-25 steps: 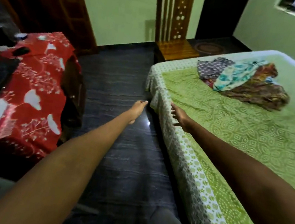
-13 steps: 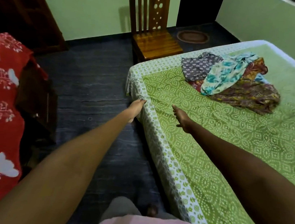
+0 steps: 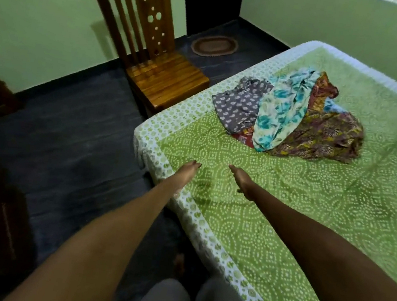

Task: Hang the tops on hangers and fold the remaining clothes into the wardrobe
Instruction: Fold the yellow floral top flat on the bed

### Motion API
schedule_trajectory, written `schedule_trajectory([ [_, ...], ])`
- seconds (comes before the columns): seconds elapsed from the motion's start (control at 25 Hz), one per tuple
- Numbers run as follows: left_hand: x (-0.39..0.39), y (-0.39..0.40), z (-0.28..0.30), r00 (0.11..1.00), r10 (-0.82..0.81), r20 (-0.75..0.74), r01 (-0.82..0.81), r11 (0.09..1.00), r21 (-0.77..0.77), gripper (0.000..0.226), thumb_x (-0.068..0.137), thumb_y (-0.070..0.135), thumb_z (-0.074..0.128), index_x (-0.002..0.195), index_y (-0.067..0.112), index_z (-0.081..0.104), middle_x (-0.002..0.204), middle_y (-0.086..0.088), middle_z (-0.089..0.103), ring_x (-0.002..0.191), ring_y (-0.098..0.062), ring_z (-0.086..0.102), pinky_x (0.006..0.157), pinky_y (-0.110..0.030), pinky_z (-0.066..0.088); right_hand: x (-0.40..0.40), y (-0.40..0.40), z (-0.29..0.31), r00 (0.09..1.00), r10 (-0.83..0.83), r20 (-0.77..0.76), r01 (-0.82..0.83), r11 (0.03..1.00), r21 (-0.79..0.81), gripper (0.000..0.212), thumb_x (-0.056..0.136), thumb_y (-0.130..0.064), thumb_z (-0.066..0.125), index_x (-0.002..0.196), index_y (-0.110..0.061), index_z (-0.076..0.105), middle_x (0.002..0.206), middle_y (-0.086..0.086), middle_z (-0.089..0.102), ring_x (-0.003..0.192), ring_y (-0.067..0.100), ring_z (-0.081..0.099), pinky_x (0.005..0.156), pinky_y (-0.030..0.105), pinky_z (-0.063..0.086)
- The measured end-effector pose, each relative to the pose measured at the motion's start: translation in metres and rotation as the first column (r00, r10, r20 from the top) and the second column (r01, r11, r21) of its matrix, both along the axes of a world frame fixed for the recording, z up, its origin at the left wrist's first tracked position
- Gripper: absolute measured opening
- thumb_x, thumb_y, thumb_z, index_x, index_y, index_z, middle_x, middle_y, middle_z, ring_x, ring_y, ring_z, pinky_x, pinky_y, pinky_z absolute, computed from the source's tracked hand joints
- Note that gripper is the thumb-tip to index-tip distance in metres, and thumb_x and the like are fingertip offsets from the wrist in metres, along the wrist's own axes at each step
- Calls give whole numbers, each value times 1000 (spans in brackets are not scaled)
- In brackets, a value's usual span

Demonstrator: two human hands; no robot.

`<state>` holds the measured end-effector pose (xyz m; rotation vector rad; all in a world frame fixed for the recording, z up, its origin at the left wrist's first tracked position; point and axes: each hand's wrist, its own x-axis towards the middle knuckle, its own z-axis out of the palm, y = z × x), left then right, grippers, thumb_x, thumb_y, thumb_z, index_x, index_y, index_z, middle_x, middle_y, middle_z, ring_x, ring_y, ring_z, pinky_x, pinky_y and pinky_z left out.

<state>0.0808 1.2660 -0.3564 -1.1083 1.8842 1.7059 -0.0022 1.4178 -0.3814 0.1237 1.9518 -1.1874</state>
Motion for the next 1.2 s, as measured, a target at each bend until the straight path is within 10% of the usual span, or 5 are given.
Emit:
schedule_trajectory([
  [0.48,-201,20,-75,981,-192,3,192,981,32,44,99,20,43,140,4,40,145,-12,41,131,-25,41,100,-27,35,-160,14,-84,942,-332,49,328,942,62,41,99,-29,41,128,-1,46,135,21,44,116,33,48,80,36,40],
  [0.72,-289,72,-159,973,-229,15,226,968,112,39,98,8,43,136,-2,43,140,-17,45,120,-21,48,62,-3,38,-238,43,-160,794,-568,217,571,819,54,31,98,-24,44,122,-5,49,127,19,51,112,34,52,73,31,38],
  [0.84,-320,93,-190,969,-247,25,241,958,154,39,98,7,42,136,-2,42,138,-16,47,106,-12,44,54,3,35,-259,56,-195,677,-676,292,699,714,34,14,97,-14,41,104,-13,53,104,6,51,95,22,48,63,28,37],
  [1.04,-350,112,-246,957,-287,28,282,951,131,39,98,7,43,136,-1,43,140,-12,45,122,-17,45,79,-11,34,-304,64,-249,449,-786,426,880,471,-57,34,99,-8,30,129,-13,45,89,-3,48,71,12,44,60,26,36],
  [1.2,-349,114,-270,960,-277,42,266,948,175,34,98,8,44,131,-2,49,115,-3,57,95,-7,49,67,-8,40,-347,63,-261,245,-770,589,968,165,-187,12,98,-8,41,97,-12,52,85,2,48,70,13,46,64,25,45],
])
